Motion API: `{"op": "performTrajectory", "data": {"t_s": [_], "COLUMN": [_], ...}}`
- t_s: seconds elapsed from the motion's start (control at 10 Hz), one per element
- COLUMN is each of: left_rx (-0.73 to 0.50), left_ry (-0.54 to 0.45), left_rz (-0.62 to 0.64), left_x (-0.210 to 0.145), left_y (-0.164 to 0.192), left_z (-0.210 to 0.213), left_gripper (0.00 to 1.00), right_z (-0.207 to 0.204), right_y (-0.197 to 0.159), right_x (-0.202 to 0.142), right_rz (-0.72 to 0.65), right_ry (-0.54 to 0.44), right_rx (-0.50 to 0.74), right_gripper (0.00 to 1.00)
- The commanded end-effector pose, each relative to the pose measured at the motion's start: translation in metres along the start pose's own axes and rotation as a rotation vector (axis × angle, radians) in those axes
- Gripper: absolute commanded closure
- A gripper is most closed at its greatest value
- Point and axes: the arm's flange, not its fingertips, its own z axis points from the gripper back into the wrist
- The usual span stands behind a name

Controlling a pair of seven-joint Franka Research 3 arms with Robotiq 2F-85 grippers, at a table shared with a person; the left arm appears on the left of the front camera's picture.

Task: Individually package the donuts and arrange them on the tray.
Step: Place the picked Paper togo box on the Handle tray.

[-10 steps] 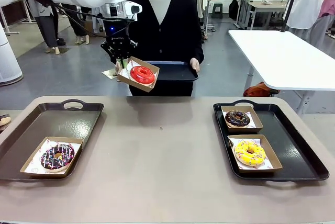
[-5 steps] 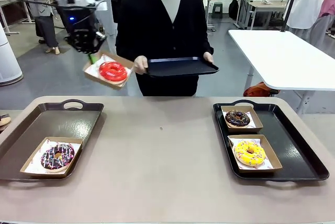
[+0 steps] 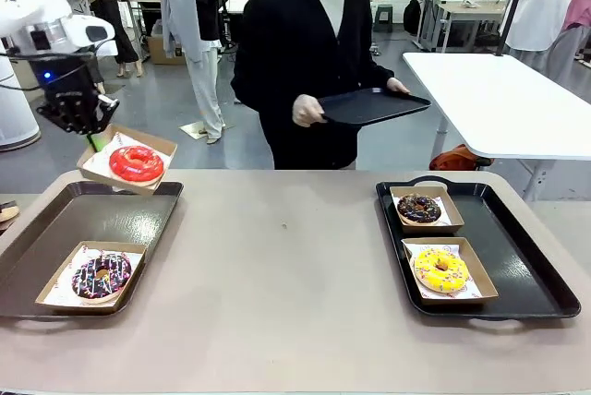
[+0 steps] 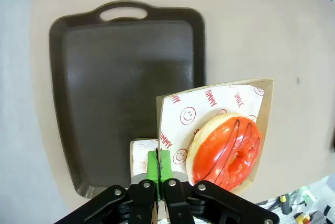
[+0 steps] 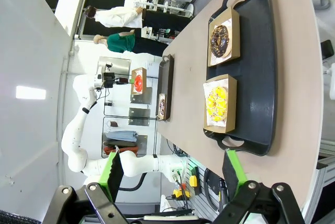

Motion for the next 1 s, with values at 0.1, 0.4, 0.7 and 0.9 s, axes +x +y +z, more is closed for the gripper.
{"op": "performTrajectory", "data": {"t_s": [0.1, 0.4, 0.7, 0.9], "left_rx": [0.011, 0.001, -0.001, 0.004], "left_ry": [-0.022, -0.012, 0.020, 0.023], "left_rz": [0.015, -0.017, -0.031, -0.016], "left_x": [0.002, 0.020, 0.030, 0.024], "left_y": [0.029, 0.054, 0.063, 0.058], "left_z": [-0.035, -0.077, -0.092, -0.099], "left_gripper": [0.99, 0.99, 0.99, 0.99], "right_z": [0.000, 0.000, 0.000, 0.000], "right_y": [-0.001, -0.001, -0.001, -0.001], "right_x": [-0.002, -0.002, -0.002, -0.002], "right_rz": [-0.003, -0.003, -0.003, -0.003], "right_ry": [0.004, 0.004, 0.004, 0.004], "right_rx": [-0.005, -0.005, -0.005, -0.005], "right_gripper": [0.00, 0.00, 0.00, 0.00]}}
